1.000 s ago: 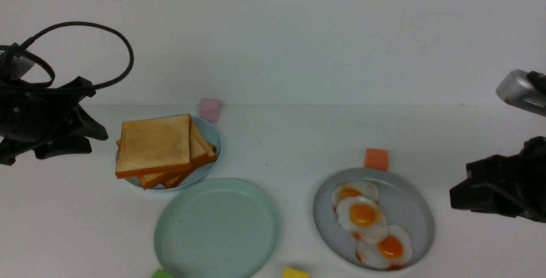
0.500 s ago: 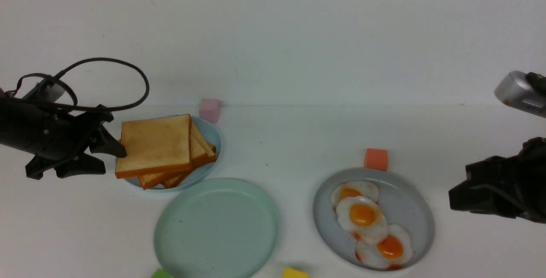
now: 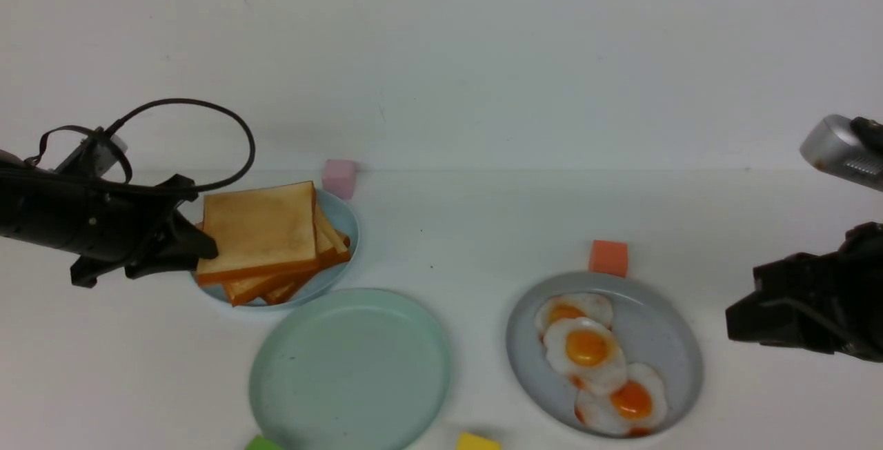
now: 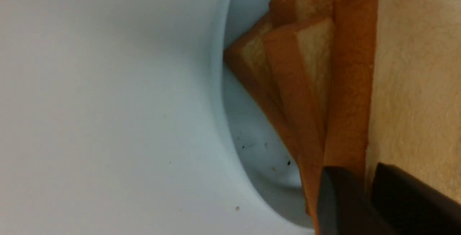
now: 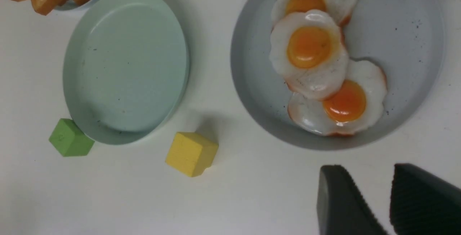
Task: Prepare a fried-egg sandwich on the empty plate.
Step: Use the left arm to grab a slice of bread, then use the left arm to put a slice of bread into the empty plate in the middle
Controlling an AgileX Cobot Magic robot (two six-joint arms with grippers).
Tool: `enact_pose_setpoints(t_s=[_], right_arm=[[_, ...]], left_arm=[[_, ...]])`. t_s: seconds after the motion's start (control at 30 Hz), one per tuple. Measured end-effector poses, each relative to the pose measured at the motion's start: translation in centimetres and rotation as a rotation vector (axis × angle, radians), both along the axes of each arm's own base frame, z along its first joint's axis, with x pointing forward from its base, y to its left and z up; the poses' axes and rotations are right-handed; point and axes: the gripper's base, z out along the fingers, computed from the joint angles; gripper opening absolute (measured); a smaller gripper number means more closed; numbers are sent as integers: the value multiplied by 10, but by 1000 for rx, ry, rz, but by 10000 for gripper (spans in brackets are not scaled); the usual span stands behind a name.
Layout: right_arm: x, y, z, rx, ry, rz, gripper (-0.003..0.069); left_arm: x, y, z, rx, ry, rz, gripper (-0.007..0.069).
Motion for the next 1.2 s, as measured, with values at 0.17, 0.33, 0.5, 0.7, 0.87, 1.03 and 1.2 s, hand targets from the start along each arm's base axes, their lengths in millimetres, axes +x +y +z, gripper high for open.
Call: enact_pose_setpoints(t_s=[0.17, 0.33, 0.5, 0.7, 0.87, 1.03, 1.2], right_arm=[[-1, 0, 0, -1, 5, 6, 241], [-1, 0, -1, -9, 4, 8, 241], [-1, -1, -1, -22, 2, 10, 241], [-1, -1, -1, -28, 8, 15, 241], [-3, -2, -3, -45, 24, 27, 241], [-3, -3, -3, -59, 25, 30, 241], [-3, -3, -3, -59, 25, 30, 241]], left_arm=[[-5, 0, 14, 26, -22, -33, -6], [-23, -10, 57, 23, -117, -109, -6], [-59, -49, 70, -20, -173, -205, -6], [-94, -87, 31, -20, -71, -274, -6], [-99, -91, 6, 26, -24, -226, -6], [-95, -90, -9, 20, 20, -204, -6], [-94, -92, -25, 0, 86, -215, 2]])
